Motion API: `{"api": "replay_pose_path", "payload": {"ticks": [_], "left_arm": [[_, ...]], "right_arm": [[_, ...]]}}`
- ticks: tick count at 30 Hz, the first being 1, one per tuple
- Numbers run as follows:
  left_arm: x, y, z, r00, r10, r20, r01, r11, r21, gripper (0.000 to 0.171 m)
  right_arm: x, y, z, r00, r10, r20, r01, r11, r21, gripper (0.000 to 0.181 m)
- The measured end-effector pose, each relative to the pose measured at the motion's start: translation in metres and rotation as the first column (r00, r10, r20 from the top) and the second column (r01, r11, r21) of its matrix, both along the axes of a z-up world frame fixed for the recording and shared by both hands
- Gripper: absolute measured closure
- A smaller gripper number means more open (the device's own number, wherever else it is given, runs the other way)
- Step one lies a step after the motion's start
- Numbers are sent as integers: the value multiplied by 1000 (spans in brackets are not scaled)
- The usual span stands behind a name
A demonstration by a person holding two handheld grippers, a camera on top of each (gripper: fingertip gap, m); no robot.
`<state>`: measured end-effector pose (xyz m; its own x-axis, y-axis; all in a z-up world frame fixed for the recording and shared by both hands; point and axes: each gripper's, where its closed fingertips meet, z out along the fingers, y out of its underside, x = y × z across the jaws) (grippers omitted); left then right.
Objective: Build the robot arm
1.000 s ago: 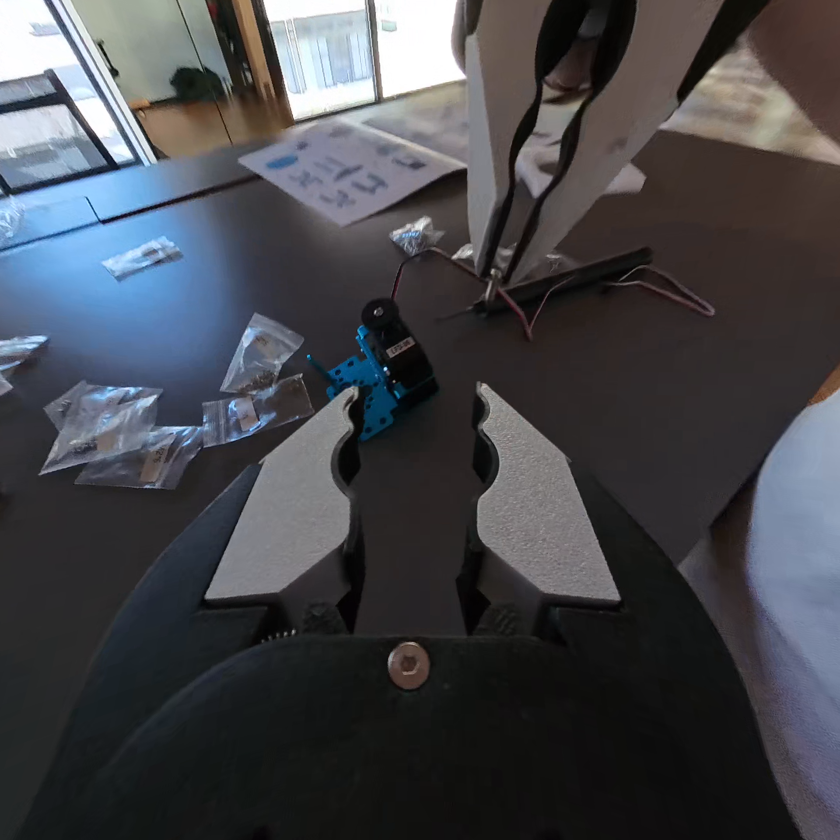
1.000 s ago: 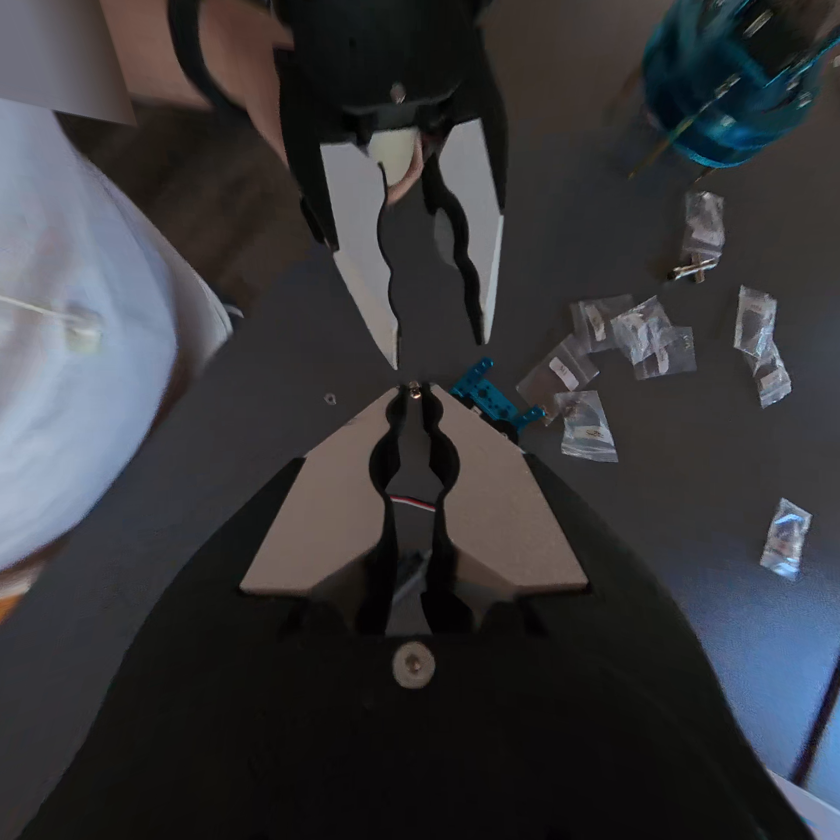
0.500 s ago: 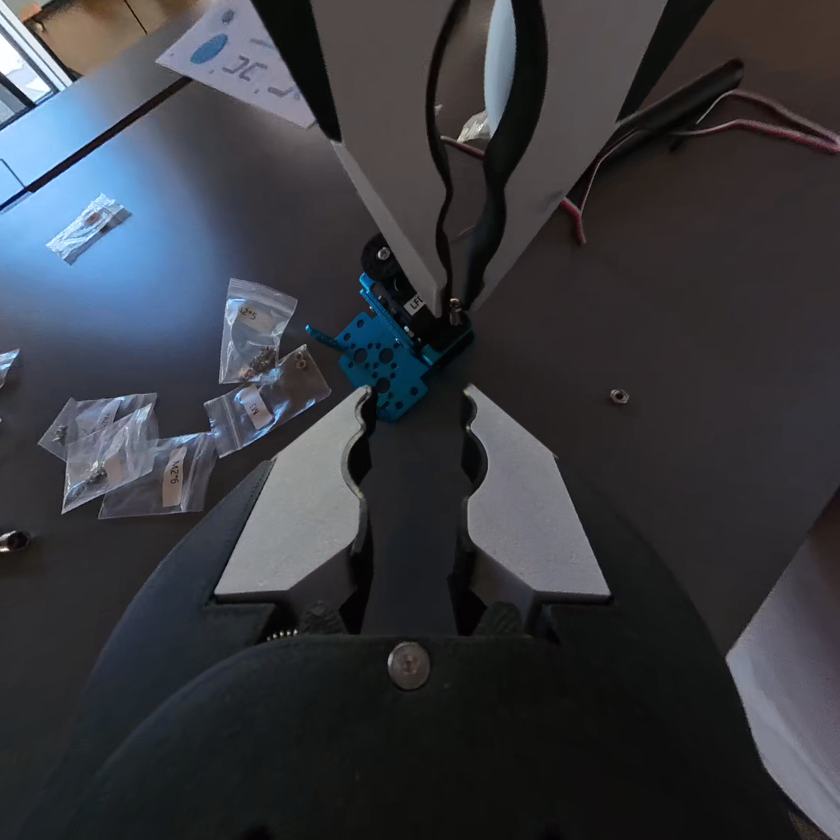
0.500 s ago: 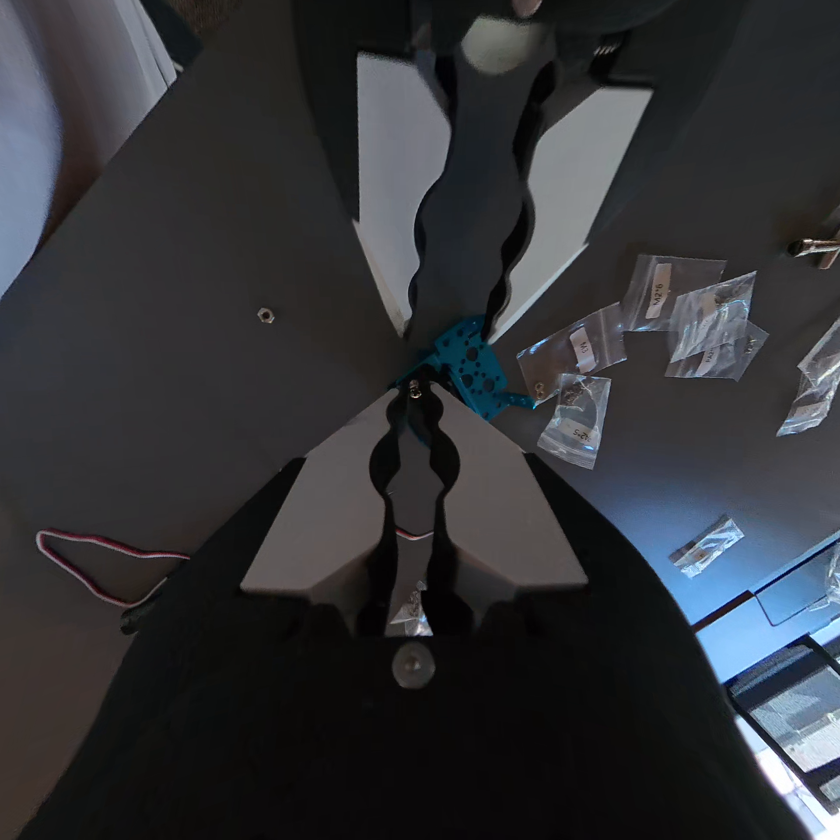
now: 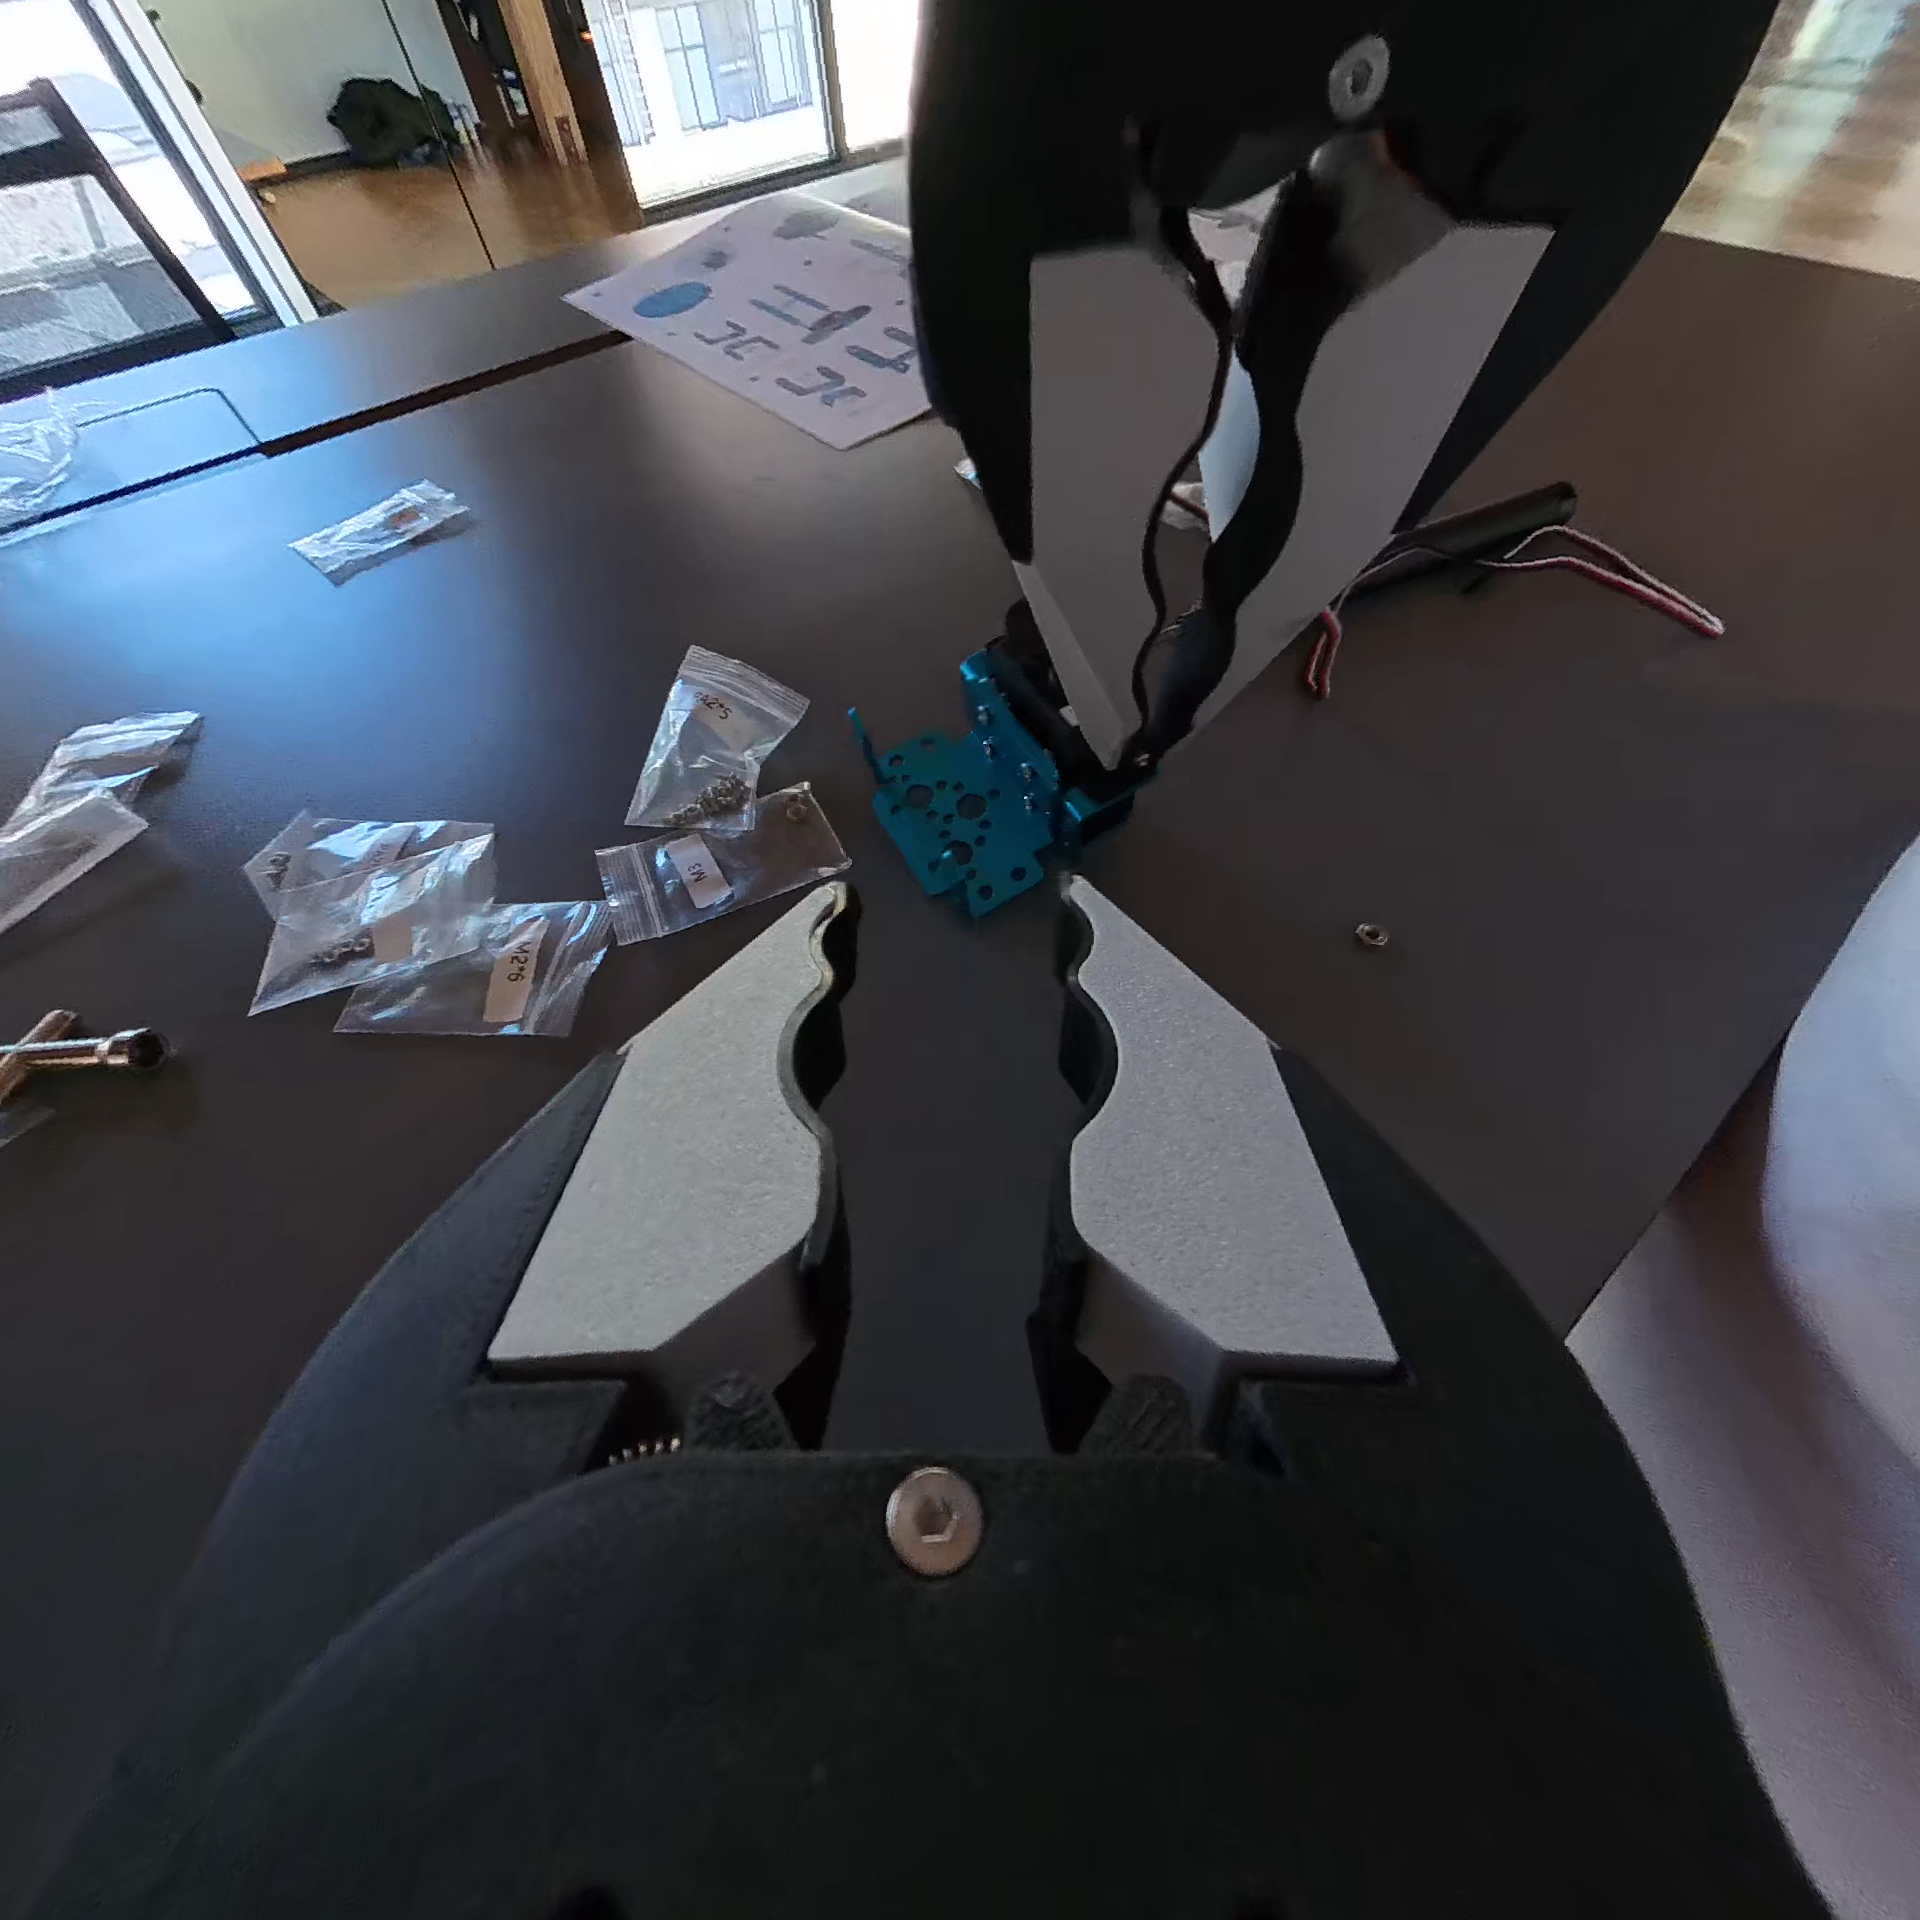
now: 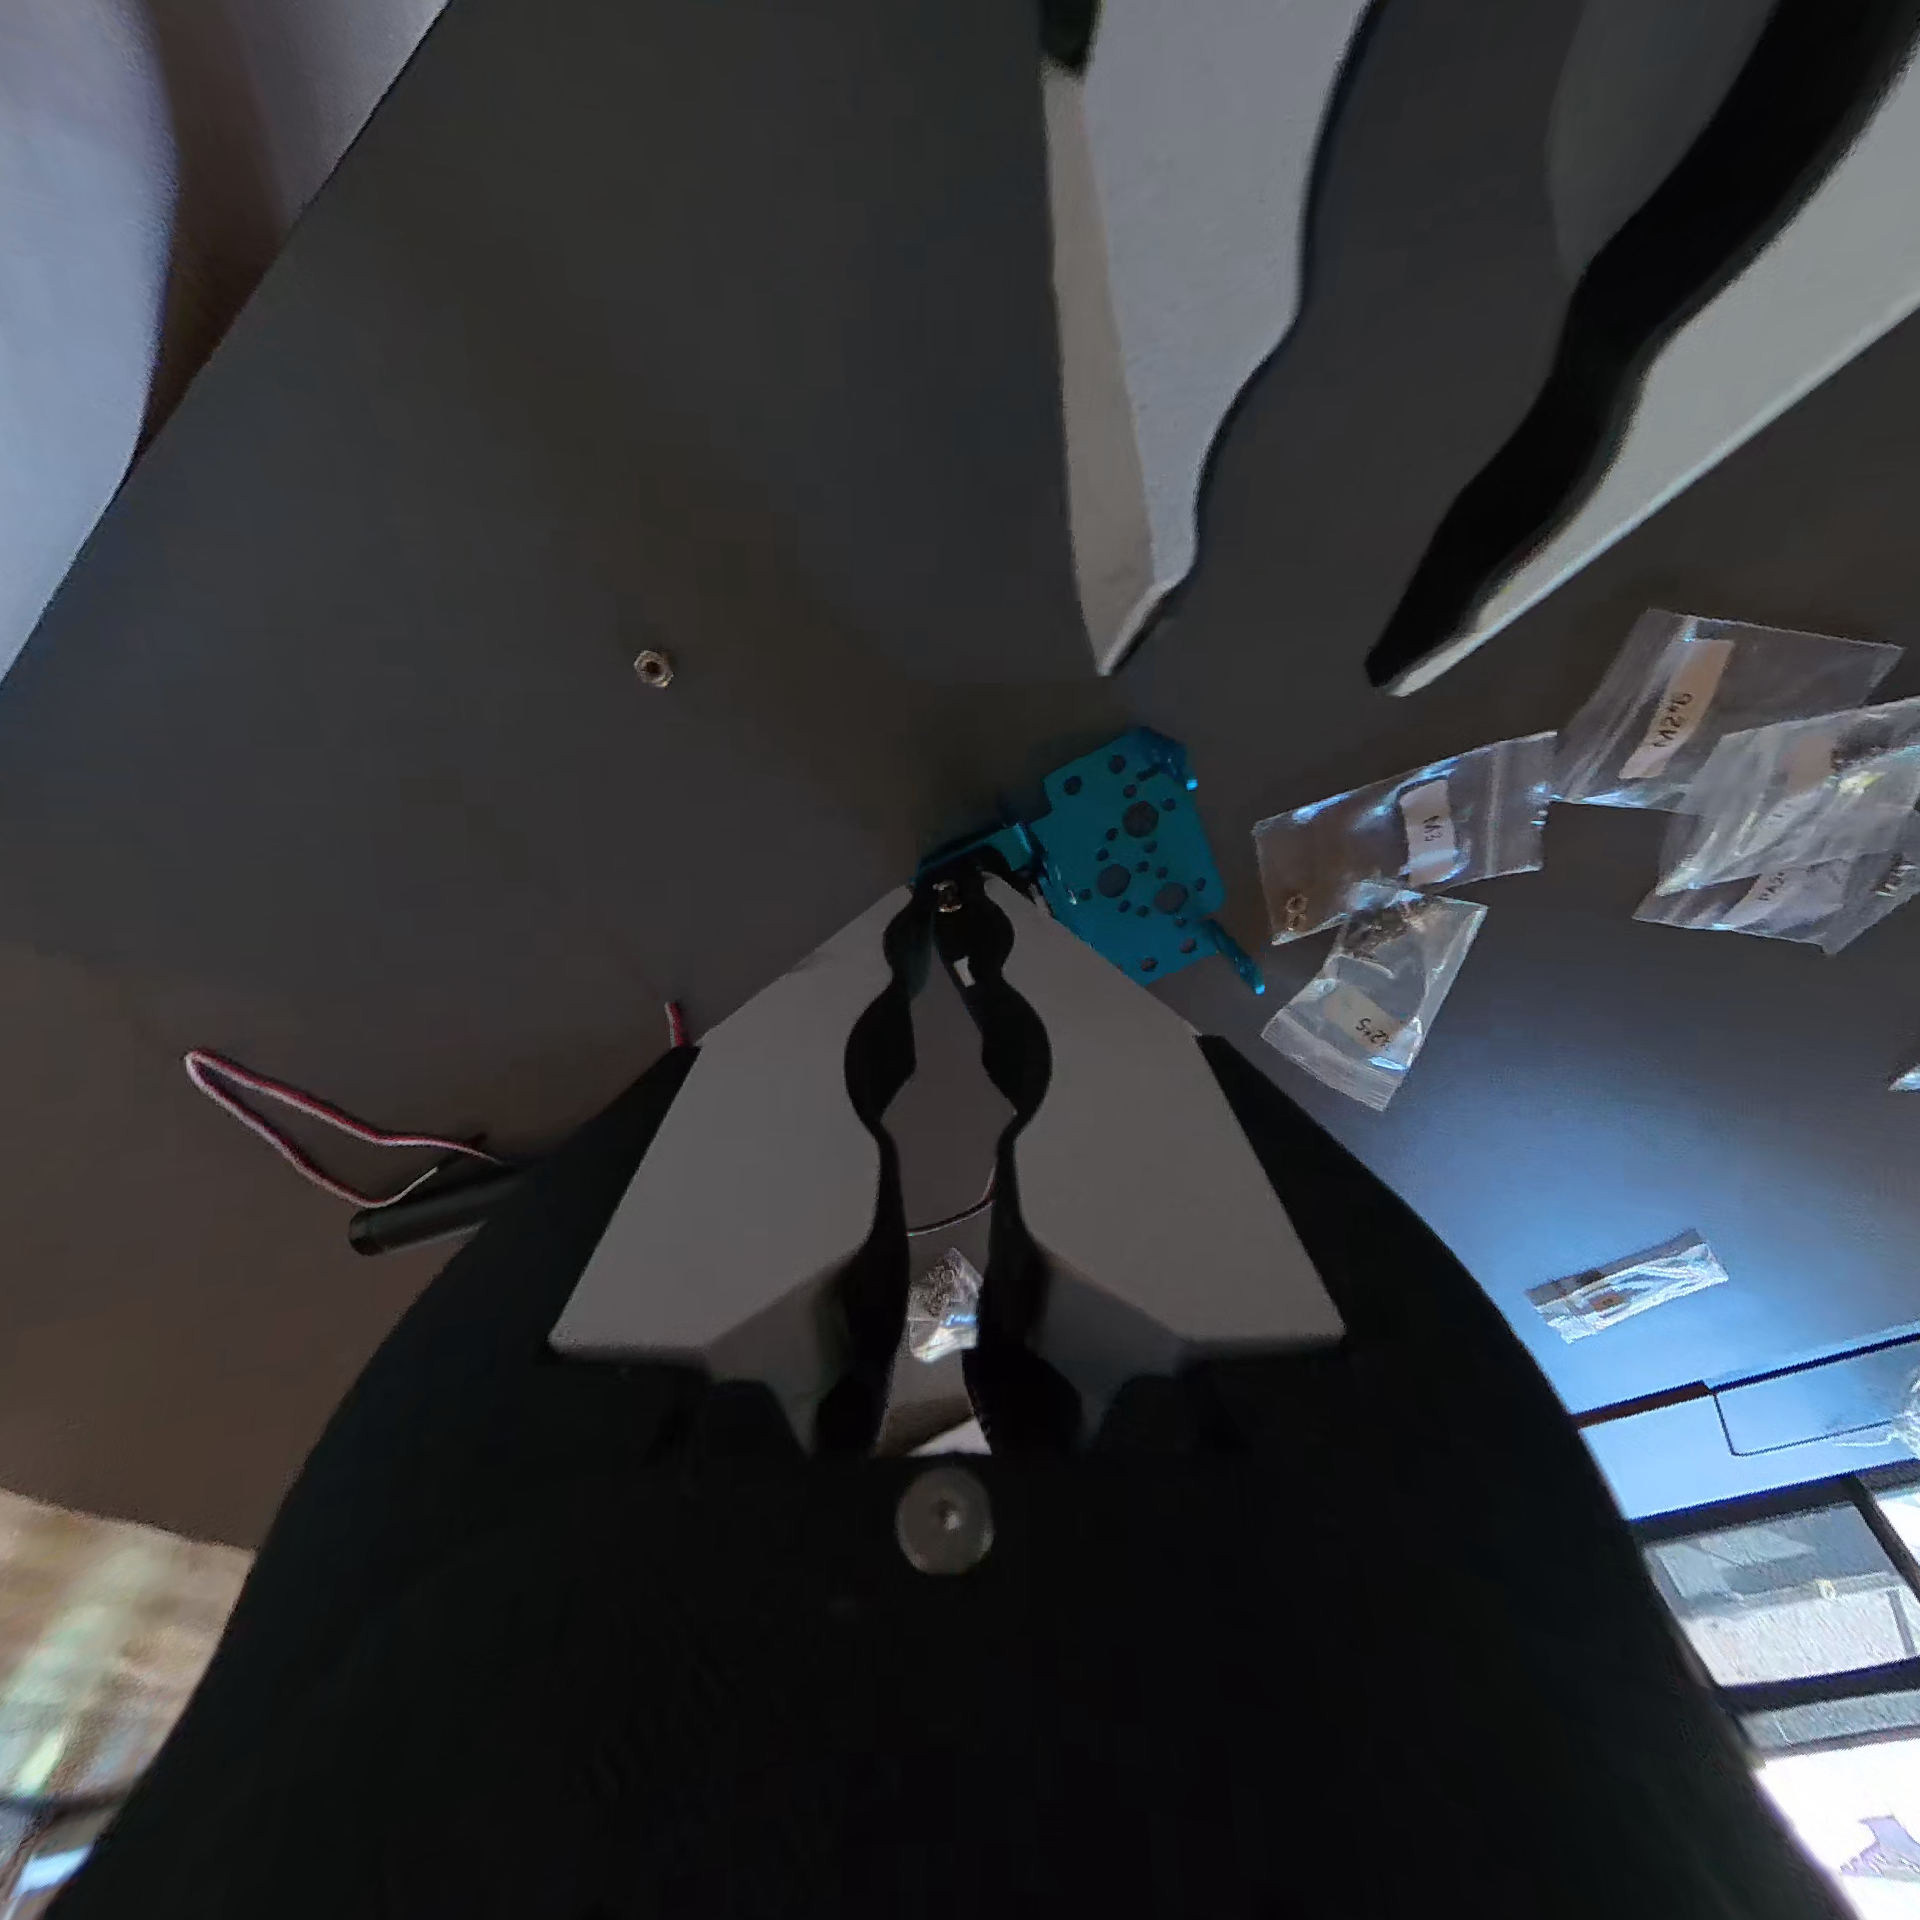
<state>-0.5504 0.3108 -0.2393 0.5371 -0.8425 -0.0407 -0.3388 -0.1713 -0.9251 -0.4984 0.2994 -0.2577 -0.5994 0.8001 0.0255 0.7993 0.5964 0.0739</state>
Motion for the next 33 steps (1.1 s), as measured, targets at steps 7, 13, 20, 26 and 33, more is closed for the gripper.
{"api": "replay_pose_path", "payload": {"ticks": [7, 13, 20, 26, 33], "left_arm": [[-9, -3, 7, 999, 27, 45, -28, 1000, 11, 136], [-8, -4, 8, 998, 39, 58, -39, 999, 15, 136], [19, 3, -15, 989, 31, -142, -24, 999, 48, 129], [33, 13, -14, 991, 42, -124, -38, 999, 33, 121], [25, 13, -5, 997, 60, -52, -59, 998, 27, 121]], "right_arm": [[3, 2, -2, 996, 55, 76, -59, 997, 54, 175], [5, 7, -1, 999, 35, 9, -35, 997, 66, 175], [5, 13, 2, 999, 20, -47, -17, 997, 70, 175], [7, 13, 4, 995, -10, -101, 13, 1000, 25, 174], [7, 12, 1, 991, 8, -137, -4, 999, 35, 173]]}}
